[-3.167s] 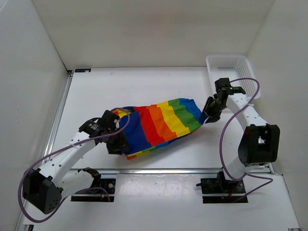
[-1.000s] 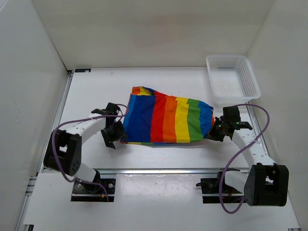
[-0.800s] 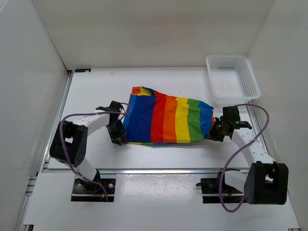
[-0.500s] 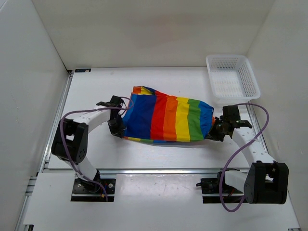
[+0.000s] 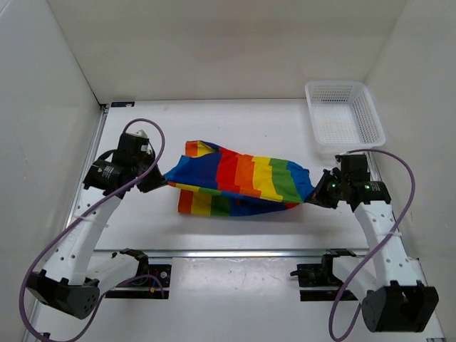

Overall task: Fold and stack the shorts
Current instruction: Fold the shorts

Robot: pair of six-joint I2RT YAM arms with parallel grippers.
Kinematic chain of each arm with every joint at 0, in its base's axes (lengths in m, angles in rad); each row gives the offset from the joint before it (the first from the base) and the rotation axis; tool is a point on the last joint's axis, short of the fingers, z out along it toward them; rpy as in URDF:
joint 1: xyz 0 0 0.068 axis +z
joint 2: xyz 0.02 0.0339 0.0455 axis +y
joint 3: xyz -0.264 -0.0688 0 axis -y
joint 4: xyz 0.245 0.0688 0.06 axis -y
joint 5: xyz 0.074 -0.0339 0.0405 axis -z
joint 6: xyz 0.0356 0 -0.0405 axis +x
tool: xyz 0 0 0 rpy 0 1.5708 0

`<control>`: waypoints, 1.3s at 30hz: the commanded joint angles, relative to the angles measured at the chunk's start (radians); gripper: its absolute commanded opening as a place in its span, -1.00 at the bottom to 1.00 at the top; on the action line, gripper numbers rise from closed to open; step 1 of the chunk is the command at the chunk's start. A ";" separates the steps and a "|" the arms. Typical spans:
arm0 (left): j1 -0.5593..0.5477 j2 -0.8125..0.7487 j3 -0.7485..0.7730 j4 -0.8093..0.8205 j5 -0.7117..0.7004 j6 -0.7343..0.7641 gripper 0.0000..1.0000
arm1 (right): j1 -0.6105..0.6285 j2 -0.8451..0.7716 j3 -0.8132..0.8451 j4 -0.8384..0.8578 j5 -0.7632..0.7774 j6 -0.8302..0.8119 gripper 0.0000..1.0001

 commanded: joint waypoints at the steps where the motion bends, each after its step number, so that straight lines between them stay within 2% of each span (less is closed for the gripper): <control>1: 0.010 0.018 0.056 -0.092 -0.036 0.001 -0.79 | -0.008 -0.066 0.107 -0.157 0.032 -0.011 -0.99; 5: 0.029 0.146 0.205 -0.083 -0.054 0.042 -0.79 | -0.008 -0.013 0.229 -0.171 0.064 -0.024 -0.99; 6: 0.039 0.222 0.296 -0.083 -0.080 0.070 -0.79 | -0.008 0.010 0.257 -0.157 0.064 -0.024 -0.99; 8: 0.055 0.303 0.392 -0.061 -0.092 0.094 -0.79 | -0.008 0.101 0.356 -0.116 0.091 -0.036 -0.99; 9: 0.082 0.383 0.490 -0.045 -0.092 0.125 -0.79 | -0.008 0.136 0.396 -0.102 0.091 -0.036 -0.99; 14: 0.165 0.635 0.797 -0.005 -0.023 0.162 -0.79 | -0.008 0.391 0.669 -0.009 0.172 -0.045 -0.99; 16: 0.184 0.754 0.929 0.021 0.024 0.174 -0.79 | -0.017 0.481 0.723 0.021 0.205 -0.045 -0.99; 22: 0.172 1.020 1.219 0.128 0.121 0.174 -0.79 | -0.027 0.572 0.727 0.126 0.220 0.016 -0.99; 28: 0.150 1.182 1.503 0.199 0.222 0.141 -0.79 | -0.027 0.593 0.675 0.136 0.222 0.007 -0.99; 34: 0.150 1.159 1.505 0.316 0.253 0.108 -0.79 | -0.027 0.575 0.623 0.145 0.222 -0.002 -0.99; 39: 0.150 1.130 1.465 0.325 0.253 0.108 -0.79 | -0.027 0.566 0.613 0.163 0.231 -0.002 -0.99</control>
